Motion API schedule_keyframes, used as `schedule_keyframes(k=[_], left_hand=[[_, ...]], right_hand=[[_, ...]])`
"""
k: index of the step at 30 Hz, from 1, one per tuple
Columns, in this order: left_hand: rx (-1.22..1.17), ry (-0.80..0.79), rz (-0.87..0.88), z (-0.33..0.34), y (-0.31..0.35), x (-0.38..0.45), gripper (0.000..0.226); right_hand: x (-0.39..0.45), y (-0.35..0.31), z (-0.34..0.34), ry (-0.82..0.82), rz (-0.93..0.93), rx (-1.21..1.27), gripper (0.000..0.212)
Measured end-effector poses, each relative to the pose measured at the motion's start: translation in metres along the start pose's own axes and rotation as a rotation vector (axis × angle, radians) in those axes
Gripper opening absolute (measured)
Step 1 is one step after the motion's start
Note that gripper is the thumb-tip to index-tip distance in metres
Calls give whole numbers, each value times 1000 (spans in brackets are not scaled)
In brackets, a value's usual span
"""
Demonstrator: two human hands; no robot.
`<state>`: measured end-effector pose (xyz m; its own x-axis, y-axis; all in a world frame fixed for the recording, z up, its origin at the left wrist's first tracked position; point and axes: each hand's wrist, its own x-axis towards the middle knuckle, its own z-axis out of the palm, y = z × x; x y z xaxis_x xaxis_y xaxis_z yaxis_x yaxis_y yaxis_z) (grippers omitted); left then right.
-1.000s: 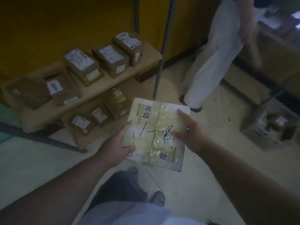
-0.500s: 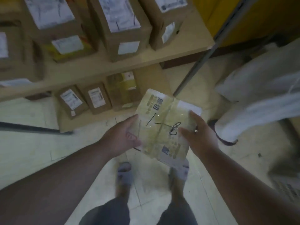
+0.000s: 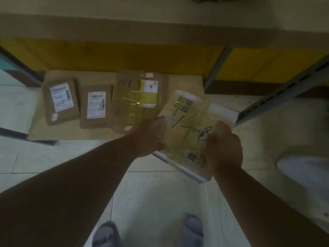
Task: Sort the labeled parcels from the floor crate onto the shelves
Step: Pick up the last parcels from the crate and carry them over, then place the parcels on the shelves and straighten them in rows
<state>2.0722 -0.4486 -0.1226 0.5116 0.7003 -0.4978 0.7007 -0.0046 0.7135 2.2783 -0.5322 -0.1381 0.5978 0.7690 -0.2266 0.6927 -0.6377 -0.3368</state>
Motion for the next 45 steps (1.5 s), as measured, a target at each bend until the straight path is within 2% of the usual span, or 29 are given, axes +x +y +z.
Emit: schedule_keyframes(k=[5,8,11,16,20,24,28,33,37,39,42,45], left_hand=[[134,100,17,-7,-14,37,66],[194,133,17,1,-19,47,73],[313,246,-14,14,-21,65,75],[479,357,-96,28,-17,104,66],[607,383,-123,37,-16,126,61],[695,375,-148,41,-17,131,64],[658,411,-71,45,-17,111,57],[573,421,18,60,-23,54,49],[552,393,-35,70,-28,-15,56],[568,360,-65,73,-27,-57,59],[575,370,-97,65,-13,-122,61],[482,414,-174,53,19,-192,61]], right_hand=[[36,-12,24,-48,-4,78,34],[68,-12,33,-40,-82,50,31],[97,-15,40,-48,-108,-15,35],[153,-21,60,-21,-215,-132,33],[184,-17,76,-47,-284,-140,41],[180,-6,89,-5,-372,-50,26],[143,-6,78,-32,-327,25,39],[72,-5,55,-45,-405,-3,49],[14,-6,28,-21,-446,-49,49],[-17,-7,9,-66,-462,-71,51],[-70,-22,-35,-133,-522,-127,56],[-134,-39,-97,-140,-616,-127,55]])
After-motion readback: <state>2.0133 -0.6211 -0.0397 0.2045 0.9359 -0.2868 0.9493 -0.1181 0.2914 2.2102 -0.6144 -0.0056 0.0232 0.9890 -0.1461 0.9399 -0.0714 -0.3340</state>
